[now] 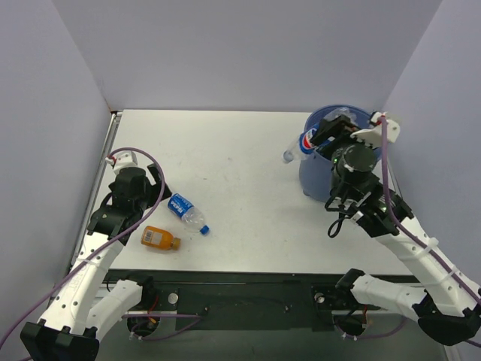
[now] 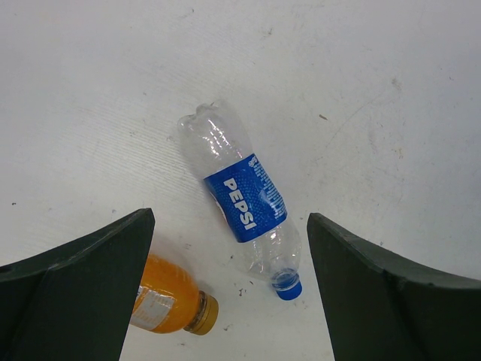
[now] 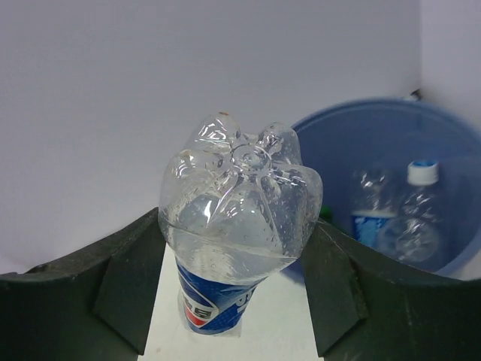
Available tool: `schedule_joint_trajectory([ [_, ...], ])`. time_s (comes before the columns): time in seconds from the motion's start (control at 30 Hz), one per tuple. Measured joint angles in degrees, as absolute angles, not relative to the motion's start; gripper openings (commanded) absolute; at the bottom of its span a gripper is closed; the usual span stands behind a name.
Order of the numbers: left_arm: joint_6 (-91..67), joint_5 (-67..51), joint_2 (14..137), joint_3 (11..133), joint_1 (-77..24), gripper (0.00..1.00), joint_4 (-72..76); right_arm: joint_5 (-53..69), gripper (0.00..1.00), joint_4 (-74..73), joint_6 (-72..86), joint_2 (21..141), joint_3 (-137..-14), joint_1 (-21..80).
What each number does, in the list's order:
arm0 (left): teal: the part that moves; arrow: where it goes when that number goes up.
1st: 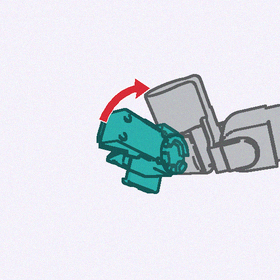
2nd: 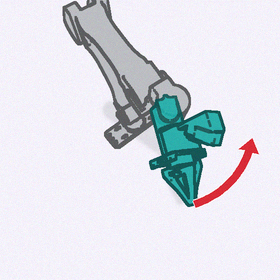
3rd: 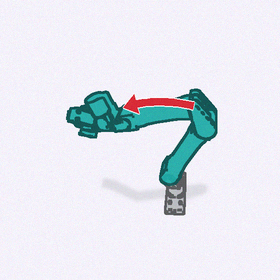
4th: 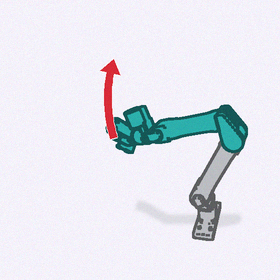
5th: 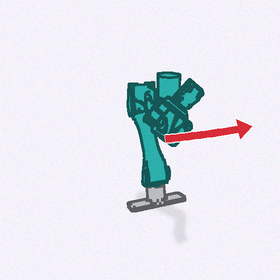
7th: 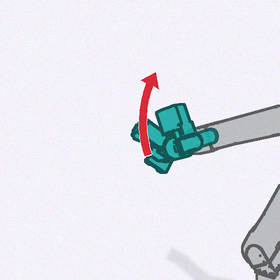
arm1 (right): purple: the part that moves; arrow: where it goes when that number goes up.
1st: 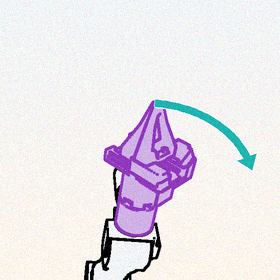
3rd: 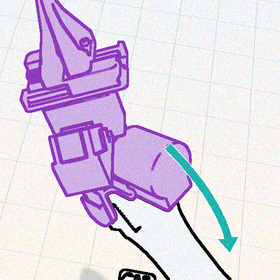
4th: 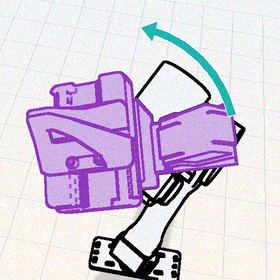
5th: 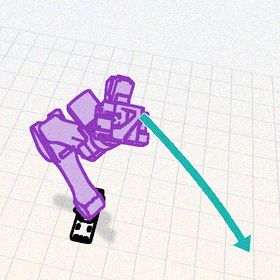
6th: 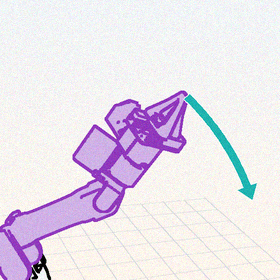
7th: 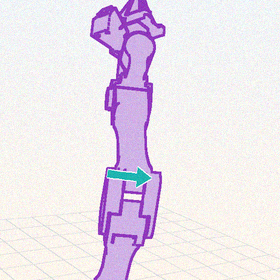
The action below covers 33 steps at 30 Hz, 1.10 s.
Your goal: Put the plastic bottles in the bin
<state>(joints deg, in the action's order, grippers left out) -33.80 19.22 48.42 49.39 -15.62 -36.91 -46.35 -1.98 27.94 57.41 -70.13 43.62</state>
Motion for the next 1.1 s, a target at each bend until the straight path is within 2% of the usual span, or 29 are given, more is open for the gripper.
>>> schedule_joint_trajectory([
  [0.23, -33.8, 19.2, 48.4, 49.4, -15.6, 0.94, -36.9, -49.4, 0.45, 1.1, 21.1, 56.0, -72.7, 29.5],
  [0.37, -33.8, 19.2, 48.5, 49.4, -15.6, 0.94, -36.9, -49.6, 0.46, 1.5, 20.3, 56.6, -72.7, 24.7],
  [0.43, -33.8, 19.2, 48.5, 49.4, -15.6, 0.94, -36.9, -49.7, 0.58, 1.7, 20.0, 57.1, -72.6, 23.2],
  [0.47, -33.8, 19.2, 48.5, 49.3, -15.6, 0.94, -36.9, -49.6, 0.74, 1.8, 19.8, 57.5, -72.6, 22.4],
  [0.5, -33.8, 19.2, 48.5, 49.3, -15.6, 0.94, -36.9, -49.5, 0.83, 1.8, 19.8, 58.0, -72.6, 21.8],
  [0.53, -33.8, 19.2, 48.5, 49.3, -15.6, 0.94, -36.9, -49.3, 0.90, 1.7, 19.8, 58.5, -72.6, 21.4],
  [0.6, -33.8, 19.2, 48.5, 49.3, -15.6, 0.94, -36.9, -49.0, 0.96, 1.1, 19.9, 59.7, -72.7, 20.9],
  [0.9, -33.8, 19.2, 48.5, 49.3, -15.6, 0.94, -36.9, -42.2, 0.97, -5.0, 20.1, 62.2, -75.0, 21.8],
  [1.1, -33.8, 19.3, 49.0, 49.3, -15.4, 0.94, -36.9, -34.2, 0.96, -6.1, 19.5, 64.1, -77.8, 34.1],
])
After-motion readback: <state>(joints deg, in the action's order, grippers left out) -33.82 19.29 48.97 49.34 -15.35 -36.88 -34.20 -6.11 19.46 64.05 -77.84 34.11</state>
